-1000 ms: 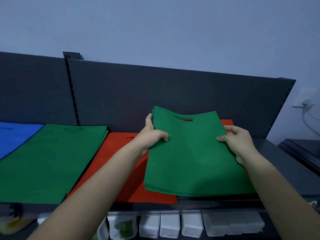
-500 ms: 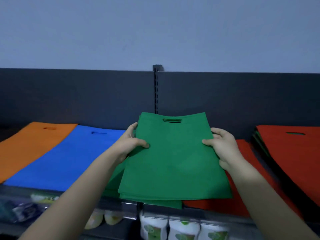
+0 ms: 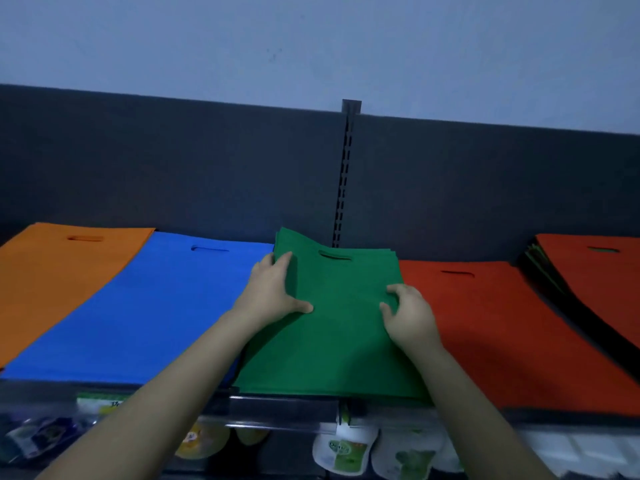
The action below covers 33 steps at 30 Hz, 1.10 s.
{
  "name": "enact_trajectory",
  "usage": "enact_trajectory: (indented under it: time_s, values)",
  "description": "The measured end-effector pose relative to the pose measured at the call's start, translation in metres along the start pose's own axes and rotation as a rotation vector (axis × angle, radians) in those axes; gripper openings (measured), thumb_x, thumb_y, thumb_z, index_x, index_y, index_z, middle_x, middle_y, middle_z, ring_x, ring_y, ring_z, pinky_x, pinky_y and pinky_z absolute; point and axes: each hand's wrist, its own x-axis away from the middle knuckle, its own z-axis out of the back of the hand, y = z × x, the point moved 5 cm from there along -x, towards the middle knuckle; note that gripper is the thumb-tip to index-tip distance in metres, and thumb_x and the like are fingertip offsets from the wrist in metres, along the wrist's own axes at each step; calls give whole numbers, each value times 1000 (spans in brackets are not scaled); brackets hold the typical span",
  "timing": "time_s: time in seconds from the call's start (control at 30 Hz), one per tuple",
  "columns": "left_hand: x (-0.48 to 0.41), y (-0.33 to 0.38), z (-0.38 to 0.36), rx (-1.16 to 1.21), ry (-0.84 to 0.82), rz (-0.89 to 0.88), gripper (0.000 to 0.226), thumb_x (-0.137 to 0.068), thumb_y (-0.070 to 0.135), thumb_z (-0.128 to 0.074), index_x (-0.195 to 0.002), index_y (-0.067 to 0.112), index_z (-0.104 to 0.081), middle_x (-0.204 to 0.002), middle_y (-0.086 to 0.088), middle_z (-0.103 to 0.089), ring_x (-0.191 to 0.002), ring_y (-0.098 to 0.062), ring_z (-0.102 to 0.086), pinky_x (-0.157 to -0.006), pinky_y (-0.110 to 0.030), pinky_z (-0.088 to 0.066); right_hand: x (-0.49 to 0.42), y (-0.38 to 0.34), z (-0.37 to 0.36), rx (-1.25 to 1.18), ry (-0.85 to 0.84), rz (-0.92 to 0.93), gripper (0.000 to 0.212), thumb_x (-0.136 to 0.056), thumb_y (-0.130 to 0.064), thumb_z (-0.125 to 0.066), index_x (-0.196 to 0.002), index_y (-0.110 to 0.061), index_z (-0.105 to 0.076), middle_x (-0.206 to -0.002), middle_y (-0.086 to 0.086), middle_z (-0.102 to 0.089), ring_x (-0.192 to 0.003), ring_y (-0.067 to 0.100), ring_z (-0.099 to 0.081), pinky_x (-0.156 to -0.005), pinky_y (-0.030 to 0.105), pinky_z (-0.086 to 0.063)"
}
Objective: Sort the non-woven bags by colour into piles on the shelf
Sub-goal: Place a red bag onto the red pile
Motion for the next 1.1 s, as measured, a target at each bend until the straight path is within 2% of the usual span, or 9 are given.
enact_trajectory:
  time_s: [0.13,0.2,0.27,0.33,0.43,0.57,0.73,0.87,1.1]
  values:
    - [-2,5,-4,-374,83,-146,83,-77,64,-60,-144,22,-36,-161,-14,2,-146,-29,-4,-116,-48,-6,3,-5,-10,152,-126,-9,48,-104,-28,-32,-147,-7,-34,-156,12,-30,-146,24,-18,-117,27,-10]
    - [1,7,-15,-461,99,-261,67,-84,62,-42,-138,23,-43,-158,-9,-19,-140,-26,-23,-114,-47,-10,4,-5,-12,159,-128,-24,51,-104,-32,-30,-150,-9,-30,-158,10,-23,-149,25,-10,-118,31,-10]
    - [2,5,-26,-452,27,-270,57,-92,57,-32,-135,23,-48,-142,-2,-46,-126,-22,-42,-108,-43,-22,4,-4,-14,166,-126,-30,54,-103,-36,-31,-150,-11,-29,-159,9,-22,-149,26,-8,-119,34,-11]
    - [2,4,-30,-453,-11,-265,57,-94,56,-27,-136,22,-48,-134,0,-52,-121,-23,-45,-103,-39,-31,5,-4,-13,193,-120,-19,55,-103,-39,-32,-150,-11,-30,-159,9,-23,-148,26,-10,-119,33,-10]
    - [4,5,-30,-467,-19,-264,66,-89,58,-18,-137,21,-47,-134,0,-52,-121,-23,-45,-101,-39,-33,6,-5,-12,202,-99,-1,56,-102,-41,-33,-150,-11,-31,-158,8,-24,-148,25,-14,-118,29,-9]
    - [5,16,-27,-592,-70,-252,54,-98,53,-27,-136,20,-46,-134,-2,-52,-120,-25,-47,-102,-39,-33,5,-5,-8,258,-67,17,56,-101,-44,-36,-146,-10,-37,-155,11,-32,-146,26,-20,-118,32,-14]
    - [5,75,-11,-737,-64,-313,64,-94,65,-29,-133,18,-47,-131,-4,-54,-121,-26,-49,-102,-40,-34,4,14,44,323,60,81,61,-95,-50,-44,-146,-17,-37,-155,8,-32,-146,25,-19,-117,35,-14]
    - [3,153,-21,-684,35,-374,69,-92,68,-28,-137,19,-46,-137,-4,-51,-125,-26,-46,-104,-40,-33,-1,78,121,367,173,-13,62,-91,-49,-51,-142,-15,-42,-150,10,-39,-142,27,-28,-114,35,-21]
    - [5,308,-113,-487,78,-484,70,-90,69,-30,-137,19,-44,-135,-3,-52,-124,-25,-46,-101,-41,-33,-5,220,238,478,193,-191,61,-89,-50,-54,-136,-12,-46,-141,12,-47,-132,31,-39,-105,39,-34]
